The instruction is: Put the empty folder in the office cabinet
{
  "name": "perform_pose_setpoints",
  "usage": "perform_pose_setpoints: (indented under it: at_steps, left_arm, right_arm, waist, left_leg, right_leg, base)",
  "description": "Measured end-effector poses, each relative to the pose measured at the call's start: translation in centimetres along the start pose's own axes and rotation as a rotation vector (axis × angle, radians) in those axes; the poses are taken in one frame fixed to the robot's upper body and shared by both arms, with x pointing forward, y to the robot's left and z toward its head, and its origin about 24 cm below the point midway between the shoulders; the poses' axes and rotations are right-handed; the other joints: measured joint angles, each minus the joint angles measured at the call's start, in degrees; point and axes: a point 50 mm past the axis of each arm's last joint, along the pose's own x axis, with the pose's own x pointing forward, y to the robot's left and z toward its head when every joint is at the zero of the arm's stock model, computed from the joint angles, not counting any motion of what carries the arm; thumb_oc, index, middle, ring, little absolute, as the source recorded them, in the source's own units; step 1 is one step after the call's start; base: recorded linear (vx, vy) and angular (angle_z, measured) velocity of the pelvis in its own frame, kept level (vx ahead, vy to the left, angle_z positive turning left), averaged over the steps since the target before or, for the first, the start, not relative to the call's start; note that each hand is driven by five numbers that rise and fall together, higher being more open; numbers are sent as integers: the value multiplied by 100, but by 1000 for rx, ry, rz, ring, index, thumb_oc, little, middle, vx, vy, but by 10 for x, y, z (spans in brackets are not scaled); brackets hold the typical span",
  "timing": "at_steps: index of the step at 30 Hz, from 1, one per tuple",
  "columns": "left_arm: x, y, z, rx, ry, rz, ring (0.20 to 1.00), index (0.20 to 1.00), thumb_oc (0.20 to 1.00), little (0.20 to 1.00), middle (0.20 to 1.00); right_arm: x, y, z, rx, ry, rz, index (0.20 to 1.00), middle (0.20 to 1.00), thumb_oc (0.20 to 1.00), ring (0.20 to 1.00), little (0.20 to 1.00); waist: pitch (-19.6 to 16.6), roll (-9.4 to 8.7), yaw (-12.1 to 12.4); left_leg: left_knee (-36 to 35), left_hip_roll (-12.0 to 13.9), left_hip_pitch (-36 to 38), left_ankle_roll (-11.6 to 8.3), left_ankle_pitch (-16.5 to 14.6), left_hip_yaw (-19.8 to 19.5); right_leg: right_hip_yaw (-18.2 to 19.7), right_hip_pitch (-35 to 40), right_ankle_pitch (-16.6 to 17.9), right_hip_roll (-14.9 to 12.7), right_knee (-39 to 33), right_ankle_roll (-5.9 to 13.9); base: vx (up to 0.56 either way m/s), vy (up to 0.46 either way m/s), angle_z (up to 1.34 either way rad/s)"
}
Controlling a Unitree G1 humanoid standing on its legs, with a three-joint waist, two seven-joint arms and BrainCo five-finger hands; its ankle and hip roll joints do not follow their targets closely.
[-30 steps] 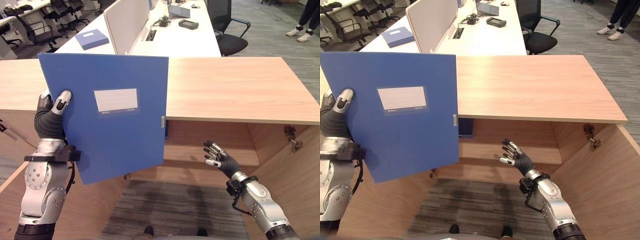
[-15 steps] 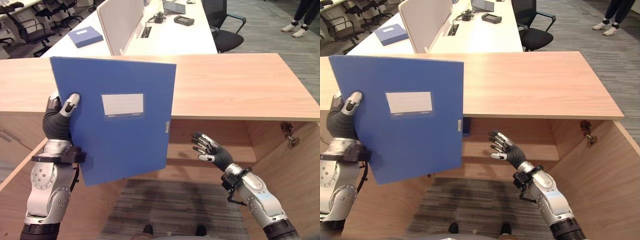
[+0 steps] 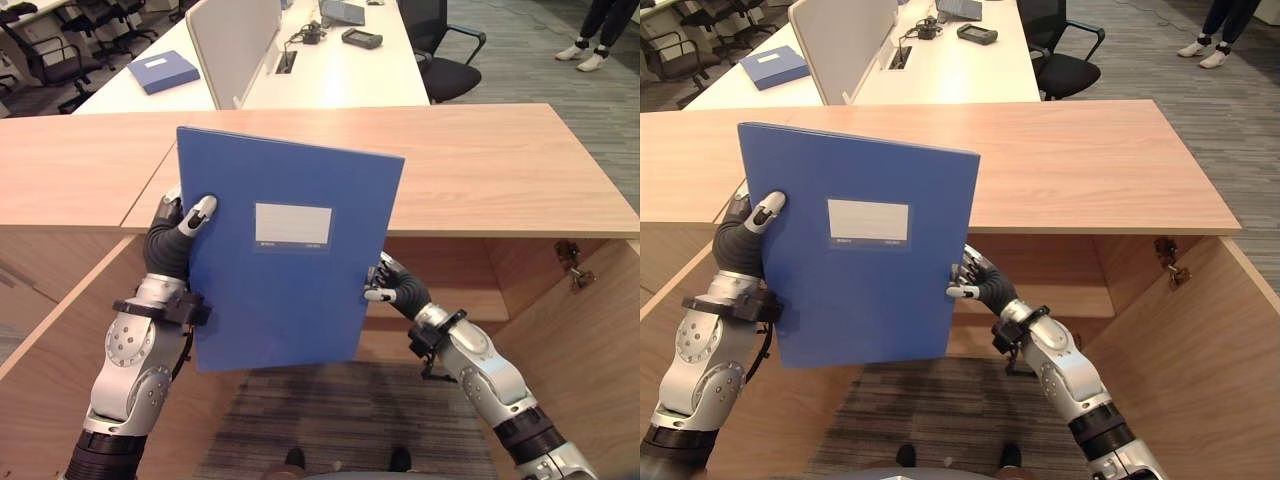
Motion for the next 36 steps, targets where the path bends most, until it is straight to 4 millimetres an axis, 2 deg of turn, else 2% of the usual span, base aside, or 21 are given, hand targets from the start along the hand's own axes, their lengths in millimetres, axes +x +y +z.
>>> perform_pose_setpoints:
  at_steps: [6,12,17,18,19,36]
  left_arm:
    - [6,-6,0,11,-6,-15,200,200,200,200,200]
    - [11,-7,-1,13,-5,-9,200,200,200,200,200]
    - [11,-7,-3,10,1,-7,200,200,200,200,200]
    - [11,-8,-3,10,3,-7,200,200,200,200,200]
    - [11,-8,-5,8,9,-10,200,200,200,200,200]
    - [10,-9,-13,-10,35,10,200,200,200,200,200]
  right_arm:
    - [3,-4,-4,39,6,-56,1000,1000,1000,1000,1000]
    - [10,10,-10,189,-14,-37,1000,1000,1000,1000,1000]
    - [11,13,-11,196,-12,-32,1000,1000,1000,1000,1000]
    - [11,13,-12,197,-9,-34,536,536,536,536,536]
    - [11,13,-14,199,-1,-36,200,200,200,200,200]
    - [11,11,-17,211,10,-53,200,200,200,200,200]
  waist:
    - [0,0,-4]
    - [0,1,-9]
    - [-1,-2,-10]
    - [-1,-2,-11]
    - [-2,-2,-13]
    - [-24,-40,-9]
  left_leg:
    - [0,0,20,0,0,-20]
    - [-2,0,59,0,0,-27]
    - [-2,0,55,0,0,-25]
    - [-2,0,55,0,0,-24]
    - [-1,-1,59,0,0,-24]
    - [0,0,64,0,1,9]
  right_leg:
    - [-2,23,2,1,6,-1]
    - [-10,79,0,0,1,-1]
    - [-6,81,0,-2,2,-1]
    - [-4,79,0,-1,5,-1]
    - [-4,78,2,0,10,-2]
    - [5,67,10,1,26,-12]
  base:
    - [0,0,0]
    - [0,0,0]
    - [0,0,0]
    - [0,0,0]
    - [0,0,0]
    - [0,0,0]
